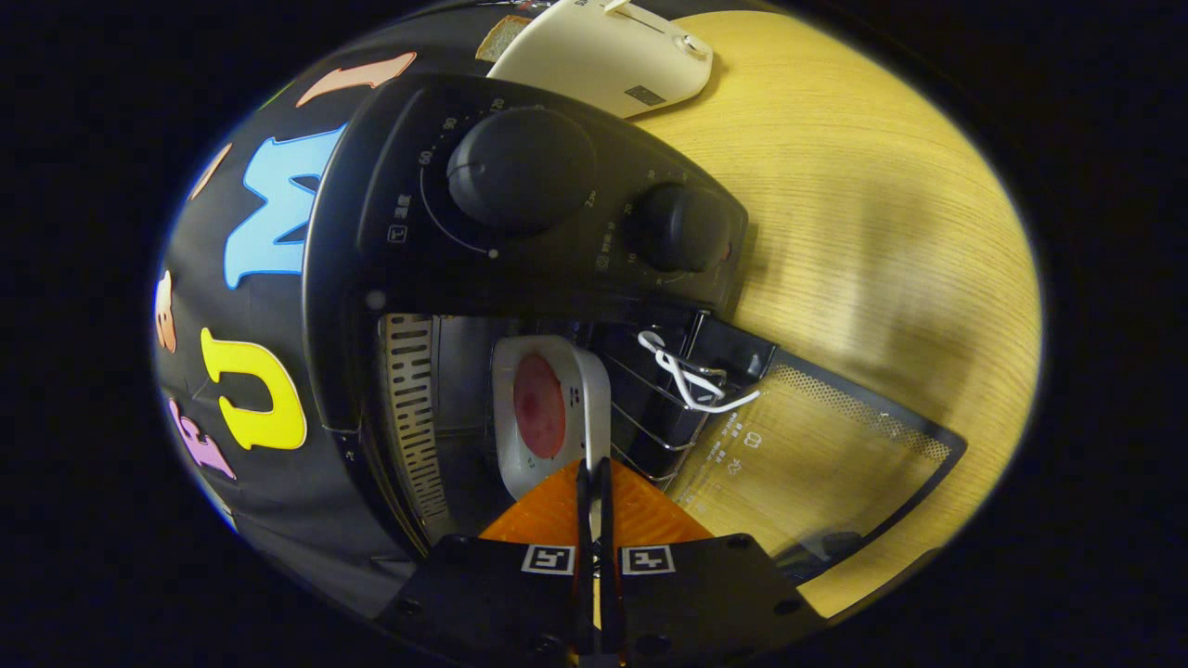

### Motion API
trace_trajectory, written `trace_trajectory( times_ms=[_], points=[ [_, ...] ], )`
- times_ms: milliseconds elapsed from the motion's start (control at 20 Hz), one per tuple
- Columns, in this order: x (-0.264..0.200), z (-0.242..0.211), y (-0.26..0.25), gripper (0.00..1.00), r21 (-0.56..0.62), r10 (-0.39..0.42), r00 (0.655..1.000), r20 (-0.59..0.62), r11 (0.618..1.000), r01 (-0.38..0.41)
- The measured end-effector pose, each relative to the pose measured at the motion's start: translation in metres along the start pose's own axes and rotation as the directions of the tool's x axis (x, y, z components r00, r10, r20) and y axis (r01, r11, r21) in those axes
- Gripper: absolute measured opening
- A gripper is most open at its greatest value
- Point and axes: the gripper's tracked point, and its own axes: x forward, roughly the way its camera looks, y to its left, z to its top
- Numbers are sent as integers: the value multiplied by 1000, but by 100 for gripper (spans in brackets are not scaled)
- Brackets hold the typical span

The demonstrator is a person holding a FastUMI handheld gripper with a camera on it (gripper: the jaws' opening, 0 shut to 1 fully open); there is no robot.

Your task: Open the toaster oven, put the food inside, and close the toaster oven door.

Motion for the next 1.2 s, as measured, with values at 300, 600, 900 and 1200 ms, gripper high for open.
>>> trace_trajectory(
  times_ms=[300,600,900,1200],
  points=[
    [-12,-3,24,10,-35,103,995,5,994,-102],
    [-47,-33,31,59,-100,160,982,-102,980,-170],
    [-88,-63,14,97,-273,133,977,-170,946,-176],
    [-118,-77,-8,97,-543,80,983,-163,825,-157]
  ],
)
